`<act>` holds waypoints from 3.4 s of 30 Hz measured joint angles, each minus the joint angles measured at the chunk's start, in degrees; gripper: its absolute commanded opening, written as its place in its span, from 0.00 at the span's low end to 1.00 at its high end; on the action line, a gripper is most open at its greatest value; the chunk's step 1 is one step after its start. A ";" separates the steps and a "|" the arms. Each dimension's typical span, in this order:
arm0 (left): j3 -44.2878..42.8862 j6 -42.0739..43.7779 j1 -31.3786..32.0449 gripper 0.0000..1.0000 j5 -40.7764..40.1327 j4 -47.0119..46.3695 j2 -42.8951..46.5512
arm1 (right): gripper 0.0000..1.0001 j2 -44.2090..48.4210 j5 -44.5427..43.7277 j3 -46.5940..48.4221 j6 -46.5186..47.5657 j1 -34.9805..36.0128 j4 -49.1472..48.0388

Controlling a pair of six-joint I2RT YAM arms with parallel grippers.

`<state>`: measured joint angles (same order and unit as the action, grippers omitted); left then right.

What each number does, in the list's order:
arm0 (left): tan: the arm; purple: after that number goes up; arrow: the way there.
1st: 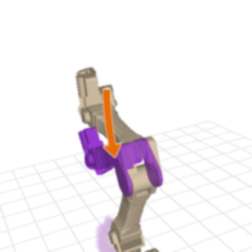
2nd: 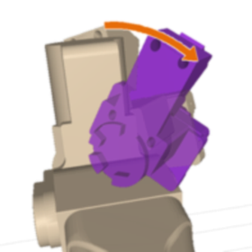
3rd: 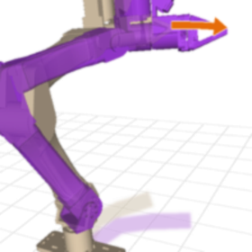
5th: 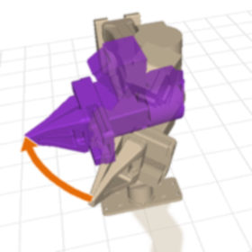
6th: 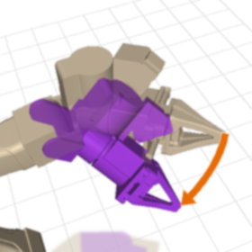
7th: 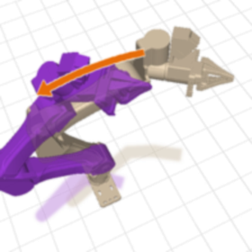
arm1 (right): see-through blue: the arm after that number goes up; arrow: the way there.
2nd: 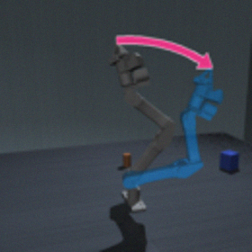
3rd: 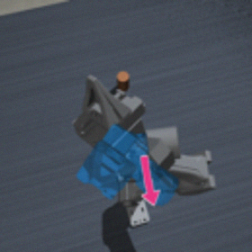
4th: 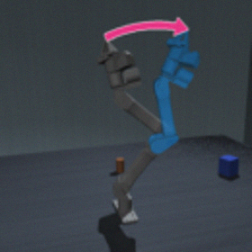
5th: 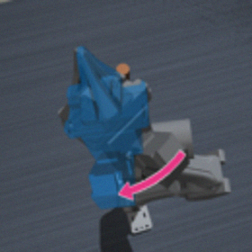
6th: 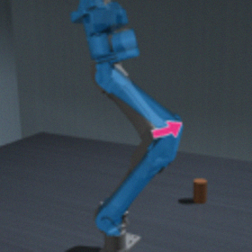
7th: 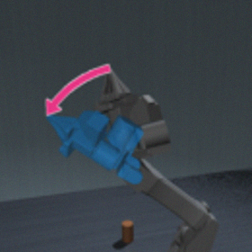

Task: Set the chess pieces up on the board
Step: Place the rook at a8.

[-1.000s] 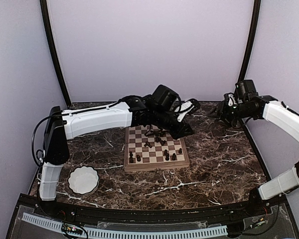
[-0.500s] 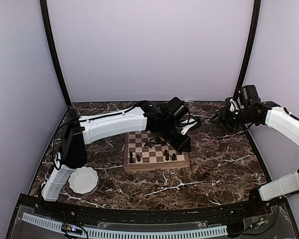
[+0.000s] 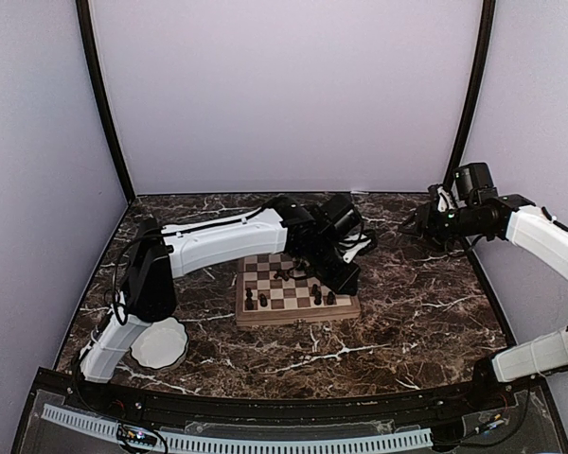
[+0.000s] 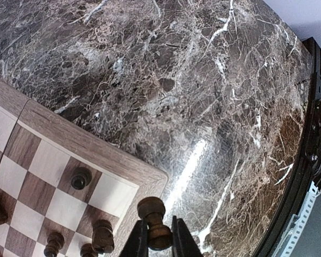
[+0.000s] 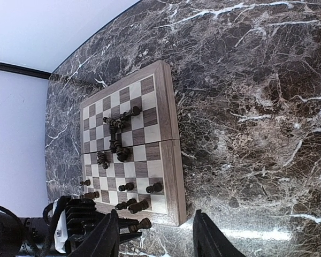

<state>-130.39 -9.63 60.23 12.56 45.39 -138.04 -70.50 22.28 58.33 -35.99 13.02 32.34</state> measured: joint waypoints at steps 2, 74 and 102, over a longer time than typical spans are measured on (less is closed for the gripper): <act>-0.09 -0.13 0.00 0.00 -0.17 0.35 -0.11 | 0.48 0.00 0.17 -0.09 0.00 0.00 -0.20; -2.73 -3.10 -0.87 0.15 -3.41 3.13 -4.57 | 0.48 0.74 2.36 -3.17 -0.07 0.00 -2.99; -2.73 -3.15 -0.87 0.30 -2.27 2.95 -4.57 | 0.48 0.52 3.26 -3.19 -0.09 0.00 -3.32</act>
<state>-133.12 -12.78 59.35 10.28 48.34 -142.61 -69.97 25.54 55.13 -36.07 13.02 29.02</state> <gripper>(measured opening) 0.297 0.482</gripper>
